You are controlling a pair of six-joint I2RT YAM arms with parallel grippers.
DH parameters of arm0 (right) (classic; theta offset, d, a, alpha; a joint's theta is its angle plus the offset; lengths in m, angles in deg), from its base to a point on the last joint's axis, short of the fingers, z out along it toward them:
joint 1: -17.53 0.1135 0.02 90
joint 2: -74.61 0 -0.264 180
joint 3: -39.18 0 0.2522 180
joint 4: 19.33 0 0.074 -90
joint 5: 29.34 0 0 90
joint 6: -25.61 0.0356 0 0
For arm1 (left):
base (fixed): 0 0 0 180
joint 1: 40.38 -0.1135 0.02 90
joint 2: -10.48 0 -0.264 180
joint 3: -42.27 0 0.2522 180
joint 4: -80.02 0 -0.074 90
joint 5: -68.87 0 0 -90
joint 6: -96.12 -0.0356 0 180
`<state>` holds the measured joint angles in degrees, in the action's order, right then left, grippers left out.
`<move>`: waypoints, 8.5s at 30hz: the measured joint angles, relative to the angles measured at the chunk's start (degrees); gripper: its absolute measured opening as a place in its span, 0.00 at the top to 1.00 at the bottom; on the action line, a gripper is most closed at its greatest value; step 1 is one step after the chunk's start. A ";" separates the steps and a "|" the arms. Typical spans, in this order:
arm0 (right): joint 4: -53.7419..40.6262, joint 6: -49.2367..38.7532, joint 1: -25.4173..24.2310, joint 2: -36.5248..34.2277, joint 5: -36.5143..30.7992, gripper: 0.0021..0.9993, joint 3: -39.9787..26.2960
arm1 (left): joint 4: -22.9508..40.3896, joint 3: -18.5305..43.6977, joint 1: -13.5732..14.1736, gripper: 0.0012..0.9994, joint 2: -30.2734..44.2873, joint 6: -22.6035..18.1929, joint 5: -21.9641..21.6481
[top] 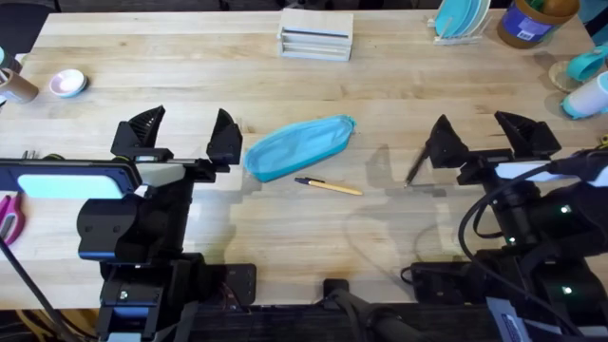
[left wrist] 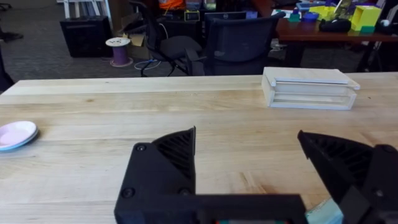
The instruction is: Unzip the bag, pick up the pens from the table one at a time and place them inside, then zip the bag closed.
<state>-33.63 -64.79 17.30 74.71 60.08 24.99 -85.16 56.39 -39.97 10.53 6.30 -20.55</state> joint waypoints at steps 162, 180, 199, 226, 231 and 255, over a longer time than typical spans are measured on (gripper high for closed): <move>-52.26 1.49 -0.33 -50.14 7.91 0.00 -66.49 | 53.51 50.25 0.00 0.01 74.58 -43.54 29.18; -52.26 1.49 -0.33 -50.16 7.91 0.00 -66.49 | 52.39 50.25 0.00 0.01 77.97 -44.22 29.64; -52.26 1.49 -0.33 -50.14 7.91 0.00 -66.49 | 51.04 50.25 0.00 0.96 78.34 -44.83 30.32; -44.27 -26.18 -0.33 -72.47 24.66 0.00 -66.71 | 51.04 50.25 0.00 0.96 78.34 -44.85 30.32; -36.77 -31.15 -0.33 -77.05 25.53 0.00 -66.71 | 51.01 50.25 0.00 0.96 78.34 -44.83 30.27; -37.00 -68.69 -1.36 -87.66 47.03 0.00 -66.72 | 51.01 50.25 0.00 0.96 78.34 -44.83 30.14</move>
<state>-70.63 -133.48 15.94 -12.95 107.11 -41.73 -34.15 106.64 -39.97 88.87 -38.52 9.59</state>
